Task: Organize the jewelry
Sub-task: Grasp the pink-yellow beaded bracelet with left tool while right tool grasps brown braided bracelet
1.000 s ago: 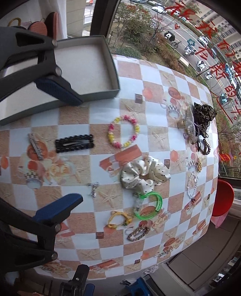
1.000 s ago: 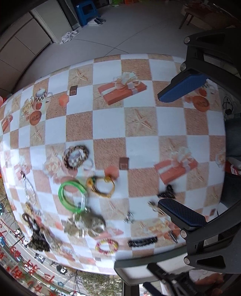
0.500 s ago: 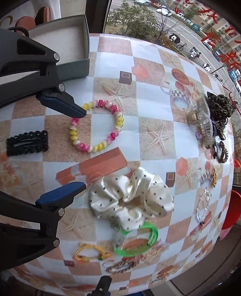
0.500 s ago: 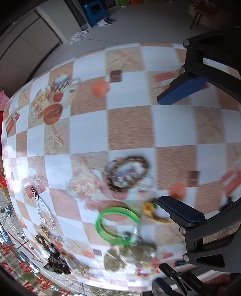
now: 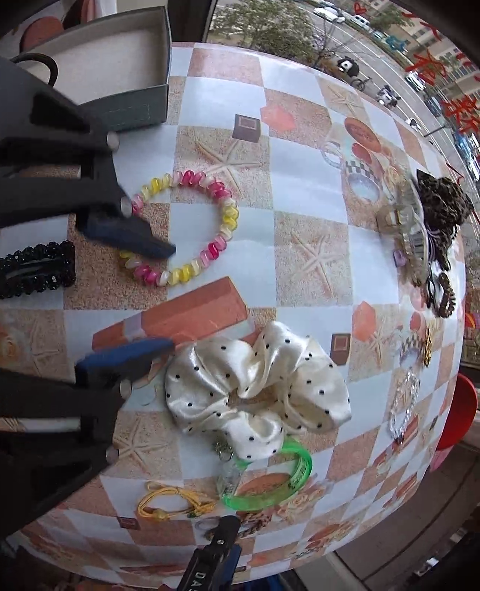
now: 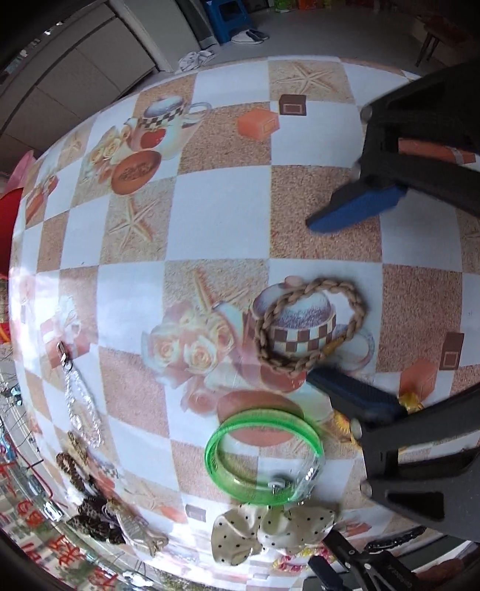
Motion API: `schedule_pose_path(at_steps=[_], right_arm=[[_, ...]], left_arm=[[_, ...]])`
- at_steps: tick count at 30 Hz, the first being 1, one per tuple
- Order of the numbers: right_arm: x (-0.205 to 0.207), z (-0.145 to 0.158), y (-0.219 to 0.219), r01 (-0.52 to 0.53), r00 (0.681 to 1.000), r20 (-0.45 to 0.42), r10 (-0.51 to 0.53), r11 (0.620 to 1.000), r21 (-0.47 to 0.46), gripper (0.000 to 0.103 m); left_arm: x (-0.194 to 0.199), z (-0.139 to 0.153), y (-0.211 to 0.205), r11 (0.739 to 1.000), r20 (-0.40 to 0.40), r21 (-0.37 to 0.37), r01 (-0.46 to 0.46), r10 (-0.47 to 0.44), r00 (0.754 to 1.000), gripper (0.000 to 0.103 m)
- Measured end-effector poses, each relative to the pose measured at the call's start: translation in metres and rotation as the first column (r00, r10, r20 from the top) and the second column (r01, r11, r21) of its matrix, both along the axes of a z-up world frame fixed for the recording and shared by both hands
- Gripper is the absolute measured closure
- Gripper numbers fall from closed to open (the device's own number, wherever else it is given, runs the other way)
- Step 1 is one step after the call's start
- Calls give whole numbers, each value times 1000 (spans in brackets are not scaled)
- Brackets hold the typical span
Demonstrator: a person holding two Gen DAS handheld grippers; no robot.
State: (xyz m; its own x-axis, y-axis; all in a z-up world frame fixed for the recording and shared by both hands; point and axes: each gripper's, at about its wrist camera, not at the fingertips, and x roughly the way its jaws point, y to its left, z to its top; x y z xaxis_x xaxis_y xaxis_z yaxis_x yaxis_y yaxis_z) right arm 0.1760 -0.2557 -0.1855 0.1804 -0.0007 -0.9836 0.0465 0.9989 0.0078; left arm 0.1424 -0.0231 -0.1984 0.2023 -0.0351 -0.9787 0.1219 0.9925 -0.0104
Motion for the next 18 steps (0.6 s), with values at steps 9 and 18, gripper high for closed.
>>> schedule_pose_path(at_steps=[9,18], right_arm=[[-3,12,15,6,1000,7,-7,999,53,92],[-27,44,8,49,998,18,-54,973,226,92]], left_arm=[[-13,22,14,996,27,-90,-7,10,1000,90],[-41,78,16,985,84,-173,4,11,996,90]])
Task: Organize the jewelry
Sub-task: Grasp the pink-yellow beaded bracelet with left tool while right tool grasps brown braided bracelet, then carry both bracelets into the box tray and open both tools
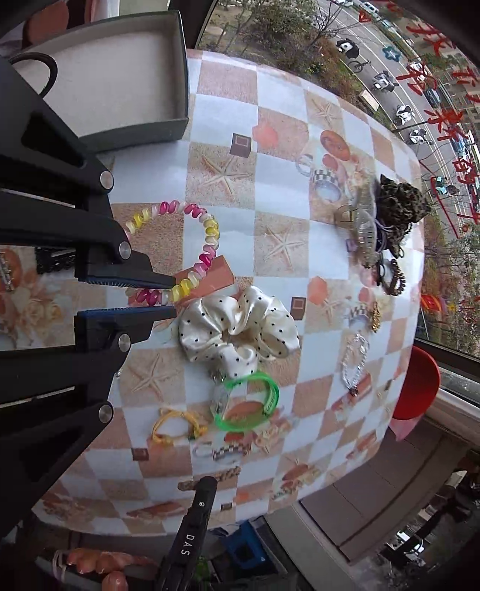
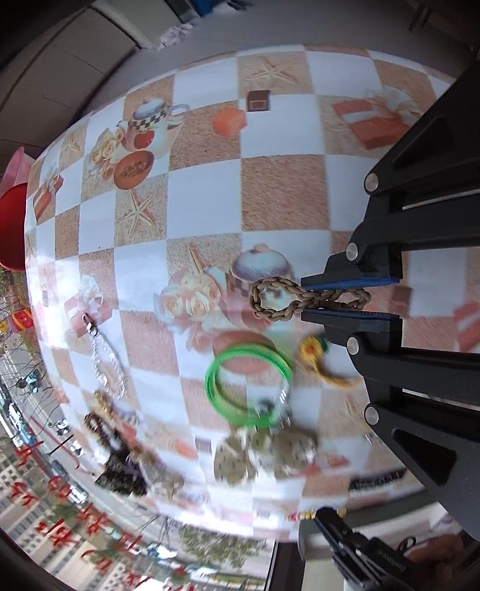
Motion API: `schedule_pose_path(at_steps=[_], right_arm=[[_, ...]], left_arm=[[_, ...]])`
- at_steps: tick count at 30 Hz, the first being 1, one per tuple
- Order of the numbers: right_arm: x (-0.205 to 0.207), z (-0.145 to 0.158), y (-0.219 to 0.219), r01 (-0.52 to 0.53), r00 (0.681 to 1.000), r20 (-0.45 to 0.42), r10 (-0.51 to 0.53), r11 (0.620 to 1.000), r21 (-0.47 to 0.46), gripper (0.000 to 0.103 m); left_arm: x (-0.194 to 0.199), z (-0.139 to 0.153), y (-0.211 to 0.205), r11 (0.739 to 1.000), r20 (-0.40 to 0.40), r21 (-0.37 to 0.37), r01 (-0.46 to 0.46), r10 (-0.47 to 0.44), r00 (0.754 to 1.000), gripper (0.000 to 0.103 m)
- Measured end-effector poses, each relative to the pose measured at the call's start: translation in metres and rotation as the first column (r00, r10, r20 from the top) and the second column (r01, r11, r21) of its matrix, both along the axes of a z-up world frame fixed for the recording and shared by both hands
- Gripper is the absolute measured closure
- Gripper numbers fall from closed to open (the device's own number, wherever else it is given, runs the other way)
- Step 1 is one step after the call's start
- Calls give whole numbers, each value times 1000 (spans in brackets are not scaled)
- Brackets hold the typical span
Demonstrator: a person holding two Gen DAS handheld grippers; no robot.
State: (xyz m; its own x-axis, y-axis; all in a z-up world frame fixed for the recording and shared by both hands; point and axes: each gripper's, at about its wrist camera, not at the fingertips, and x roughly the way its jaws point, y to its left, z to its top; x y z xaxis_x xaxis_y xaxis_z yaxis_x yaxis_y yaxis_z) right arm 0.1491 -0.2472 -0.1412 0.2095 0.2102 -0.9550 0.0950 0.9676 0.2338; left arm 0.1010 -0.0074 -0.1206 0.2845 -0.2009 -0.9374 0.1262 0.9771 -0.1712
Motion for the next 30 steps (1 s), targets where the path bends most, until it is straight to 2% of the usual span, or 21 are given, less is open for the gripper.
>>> schedule_pose_path(at_steps=[7,12,17,22,30], right_arm=[[-49,34,-7,3,1000,4,-3,998,68,92],[-58,57,26,-72,997,24,70,992,100,92],[-55,75,85,-190,982,51,184,971,148,92],[-50,80,159,-317,948,78,308,930,188,92],[-37,54,274,-455,889,62,453,862,223,92]], left_arm=[[-32,34,26,999,36,-29,-38,39,999,90],[-53,50,60,994,55,-32,-102,103,993,90],[-72,55,107,984,66,-2,-181,181,981,90],[-83,44,155,961,57,34,-274,271,961,90],[-80,6,211,920,37,105,-377,375,926,90]])
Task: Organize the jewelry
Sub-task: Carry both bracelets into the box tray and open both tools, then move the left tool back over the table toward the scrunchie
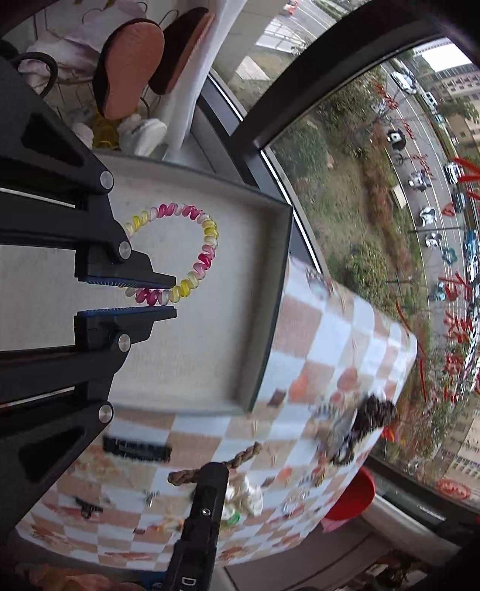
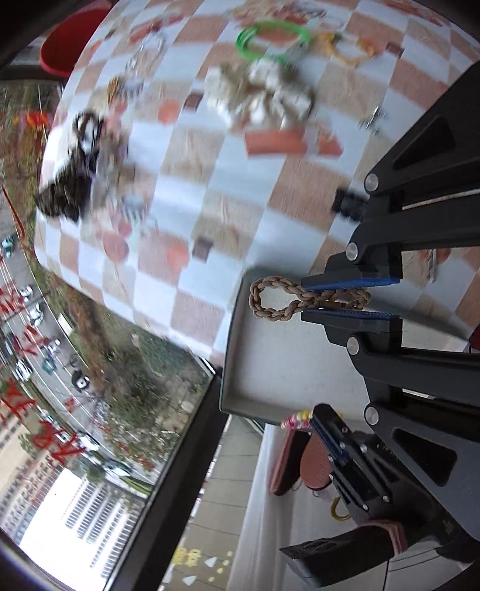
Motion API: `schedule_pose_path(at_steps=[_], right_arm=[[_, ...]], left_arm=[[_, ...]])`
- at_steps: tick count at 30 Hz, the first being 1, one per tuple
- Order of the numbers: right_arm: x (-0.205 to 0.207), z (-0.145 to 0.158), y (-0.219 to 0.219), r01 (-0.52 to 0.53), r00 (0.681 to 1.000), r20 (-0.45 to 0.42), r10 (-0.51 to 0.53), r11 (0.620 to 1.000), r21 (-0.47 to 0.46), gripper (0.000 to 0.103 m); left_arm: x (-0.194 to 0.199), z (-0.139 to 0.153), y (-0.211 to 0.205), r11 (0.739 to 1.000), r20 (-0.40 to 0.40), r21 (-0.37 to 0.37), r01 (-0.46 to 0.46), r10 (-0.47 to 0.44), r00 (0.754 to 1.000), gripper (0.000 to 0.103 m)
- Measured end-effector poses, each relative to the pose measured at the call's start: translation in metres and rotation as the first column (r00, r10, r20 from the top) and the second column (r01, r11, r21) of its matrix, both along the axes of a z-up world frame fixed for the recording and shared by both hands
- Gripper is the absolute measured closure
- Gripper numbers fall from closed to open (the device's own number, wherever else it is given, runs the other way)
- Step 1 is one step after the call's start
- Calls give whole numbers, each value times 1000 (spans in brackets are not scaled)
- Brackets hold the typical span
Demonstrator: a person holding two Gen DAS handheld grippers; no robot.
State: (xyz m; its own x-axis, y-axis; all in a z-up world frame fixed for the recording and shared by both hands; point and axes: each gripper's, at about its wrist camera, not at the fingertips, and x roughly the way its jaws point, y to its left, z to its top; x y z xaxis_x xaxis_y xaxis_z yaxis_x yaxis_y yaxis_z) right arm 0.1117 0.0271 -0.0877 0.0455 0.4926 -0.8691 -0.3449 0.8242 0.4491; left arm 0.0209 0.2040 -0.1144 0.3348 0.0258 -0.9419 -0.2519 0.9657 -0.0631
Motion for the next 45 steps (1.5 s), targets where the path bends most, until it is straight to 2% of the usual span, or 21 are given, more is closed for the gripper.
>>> schedule_pose_path(at_steps=[6,13,21,25,28,31,33,35,39,45], right_arm=[[5,-33,50,-42,998,-46,40,998,-40,92],[12,-63,59,-66,996,-75,55,987,-144,92],[15,-69,53,-75,994,-92,59,980,-182,92],[19,-68,50,-76,993,-99,59,982,-176,91],[19,-70,48,-72,991,-125,54,987,-147,89],[20,-58,34,-43,989,-144,30,996,-84,77],[20,-46,28,-22,991,-137,16,999,-46,58],[21,-31,18,0,993,-120,-1,1000,-15,49],[21,-5,0,32,994,-106,-31,999,8,41],[13,15,-28,69,995,-78,-69,998,-10,35]], left_arm=[[15,-26,23,999,-13,38,-38,39,999,90],[28,-53,27,997,-49,81,-18,22,999,90],[30,-67,21,995,-83,96,-2,10,996,90],[32,-66,14,991,-94,129,16,-4,996,90],[33,-65,13,992,-103,128,13,0,995,90],[30,-64,12,992,-110,126,11,3,994,90],[29,-64,8,991,-116,131,16,-1,993,90],[27,-65,6,991,-123,134,25,-8,992,90],[27,-65,2,990,-133,134,46,-28,991,90],[29,-63,-3,989,-153,135,65,-44,987,90]])
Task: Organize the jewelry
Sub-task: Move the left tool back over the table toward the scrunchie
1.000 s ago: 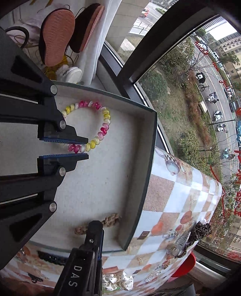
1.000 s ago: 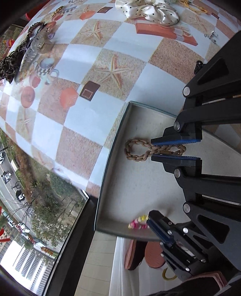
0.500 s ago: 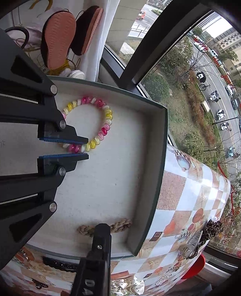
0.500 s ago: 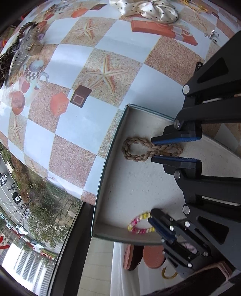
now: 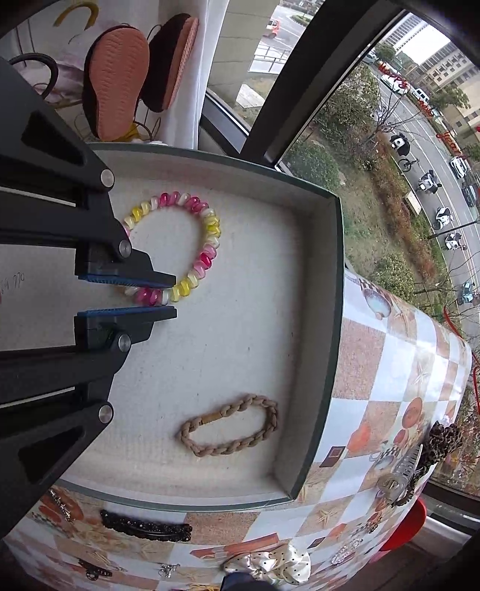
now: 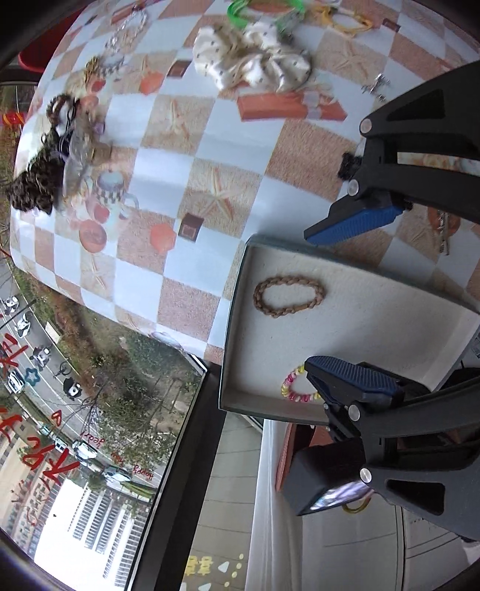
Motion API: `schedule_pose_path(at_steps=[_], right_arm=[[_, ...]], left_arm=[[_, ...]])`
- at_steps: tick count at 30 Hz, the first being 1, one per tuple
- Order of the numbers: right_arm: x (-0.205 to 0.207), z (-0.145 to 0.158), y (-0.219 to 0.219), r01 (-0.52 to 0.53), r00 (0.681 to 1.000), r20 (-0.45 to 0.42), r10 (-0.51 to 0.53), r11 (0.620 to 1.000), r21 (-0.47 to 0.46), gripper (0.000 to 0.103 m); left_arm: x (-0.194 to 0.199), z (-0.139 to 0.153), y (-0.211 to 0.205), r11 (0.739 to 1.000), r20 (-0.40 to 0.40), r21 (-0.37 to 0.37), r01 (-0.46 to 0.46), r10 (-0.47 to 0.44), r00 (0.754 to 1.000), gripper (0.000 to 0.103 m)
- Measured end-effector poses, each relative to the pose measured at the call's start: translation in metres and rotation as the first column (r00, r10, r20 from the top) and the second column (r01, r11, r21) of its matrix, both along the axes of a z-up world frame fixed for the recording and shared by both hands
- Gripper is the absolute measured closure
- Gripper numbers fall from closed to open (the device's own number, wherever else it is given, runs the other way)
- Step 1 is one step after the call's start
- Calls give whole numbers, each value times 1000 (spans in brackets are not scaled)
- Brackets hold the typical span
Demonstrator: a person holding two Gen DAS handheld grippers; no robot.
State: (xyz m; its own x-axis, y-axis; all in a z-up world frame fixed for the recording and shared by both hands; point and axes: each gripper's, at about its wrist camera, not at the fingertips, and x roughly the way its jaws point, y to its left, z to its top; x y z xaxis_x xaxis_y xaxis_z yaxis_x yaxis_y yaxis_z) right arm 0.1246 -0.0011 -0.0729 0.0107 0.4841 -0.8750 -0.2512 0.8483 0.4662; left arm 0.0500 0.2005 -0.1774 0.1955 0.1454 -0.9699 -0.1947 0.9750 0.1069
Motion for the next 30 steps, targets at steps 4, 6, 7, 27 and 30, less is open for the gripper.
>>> schedule_pose_path(at_steps=[4,6,7,27,30], right_arm=[[-10,-1,-14,36,999,-1,-36,999,-21,35],[-14,-3,-21,51,999,-4,-51,998,-30,33],[-14,-2,-27,58,998,-5,-58,998,-35,33],[-33,-4,-110,175,984,1,-176,981,-80,12],[-33,-3,-126,207,978,6,-207,975,-76,0]], left_arm=[[0,0,-5,1000,-13,-6,11,-11,1000,81],[2,0,-6,1000,-26,0,3,-3,1000,0],[1,3,-8,999,-15,35,-10,10,1000,0],[-6,22,-38,994,-49,103,47,-42,998,0],[-7,23,-40,994,-52,99,49,-44,998,0]])
